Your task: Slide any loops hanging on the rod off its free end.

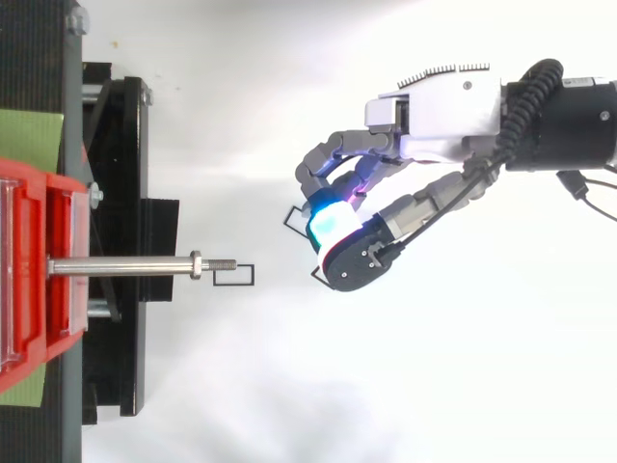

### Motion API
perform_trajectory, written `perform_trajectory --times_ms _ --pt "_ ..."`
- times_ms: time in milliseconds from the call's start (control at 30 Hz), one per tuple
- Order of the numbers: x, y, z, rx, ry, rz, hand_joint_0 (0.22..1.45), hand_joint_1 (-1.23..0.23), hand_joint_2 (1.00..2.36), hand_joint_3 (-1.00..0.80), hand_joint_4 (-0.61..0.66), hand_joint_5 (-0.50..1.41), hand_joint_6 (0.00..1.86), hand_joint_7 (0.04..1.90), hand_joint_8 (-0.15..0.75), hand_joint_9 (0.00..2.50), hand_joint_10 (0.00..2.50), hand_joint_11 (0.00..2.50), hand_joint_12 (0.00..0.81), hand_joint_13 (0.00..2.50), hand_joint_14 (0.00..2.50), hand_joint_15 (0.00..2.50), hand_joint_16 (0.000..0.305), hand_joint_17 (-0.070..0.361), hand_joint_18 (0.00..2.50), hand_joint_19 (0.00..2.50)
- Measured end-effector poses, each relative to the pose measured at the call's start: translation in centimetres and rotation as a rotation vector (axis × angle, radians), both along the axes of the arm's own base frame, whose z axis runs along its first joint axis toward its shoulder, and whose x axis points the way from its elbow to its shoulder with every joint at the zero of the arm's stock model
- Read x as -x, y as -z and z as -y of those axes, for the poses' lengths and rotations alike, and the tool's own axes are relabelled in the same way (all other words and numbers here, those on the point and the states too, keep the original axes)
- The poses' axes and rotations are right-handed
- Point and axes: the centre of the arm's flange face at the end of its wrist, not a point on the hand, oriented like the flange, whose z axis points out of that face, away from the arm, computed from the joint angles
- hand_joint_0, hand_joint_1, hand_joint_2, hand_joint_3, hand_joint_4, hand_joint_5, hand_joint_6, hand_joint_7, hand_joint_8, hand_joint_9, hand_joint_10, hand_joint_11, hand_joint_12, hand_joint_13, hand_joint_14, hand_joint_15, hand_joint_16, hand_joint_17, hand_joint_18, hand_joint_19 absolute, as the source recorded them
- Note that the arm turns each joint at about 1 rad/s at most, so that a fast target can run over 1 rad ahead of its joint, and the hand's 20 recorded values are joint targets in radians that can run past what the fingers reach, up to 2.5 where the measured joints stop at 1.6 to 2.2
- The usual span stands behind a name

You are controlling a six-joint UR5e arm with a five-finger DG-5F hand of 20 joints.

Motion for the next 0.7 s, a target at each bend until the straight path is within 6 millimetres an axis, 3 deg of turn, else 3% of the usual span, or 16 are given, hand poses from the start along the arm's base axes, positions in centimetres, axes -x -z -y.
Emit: perform_trajectory --times_ms 533,700 --pt "-0.22 -0.09 0.08 0.006 0.008 0.02 0.54 -0.51 1.02 -0.17 0.17 -0.18 0.87 1.53 0.359 0.94 0.01 0.32 0.342 0.51 0.0 0.0 0.045 0.101 0.4 0.06" --pt "0.13 0.72 0.16 0.008 0.014 0.022 0.54 -0.52 1.02 -0.17 0.17 -0.18 0.87 1.52 0.361 0.95 0.01 0.33 0.343 0.52 0.0 0.0 0.044 0.1 0.4 0.06"
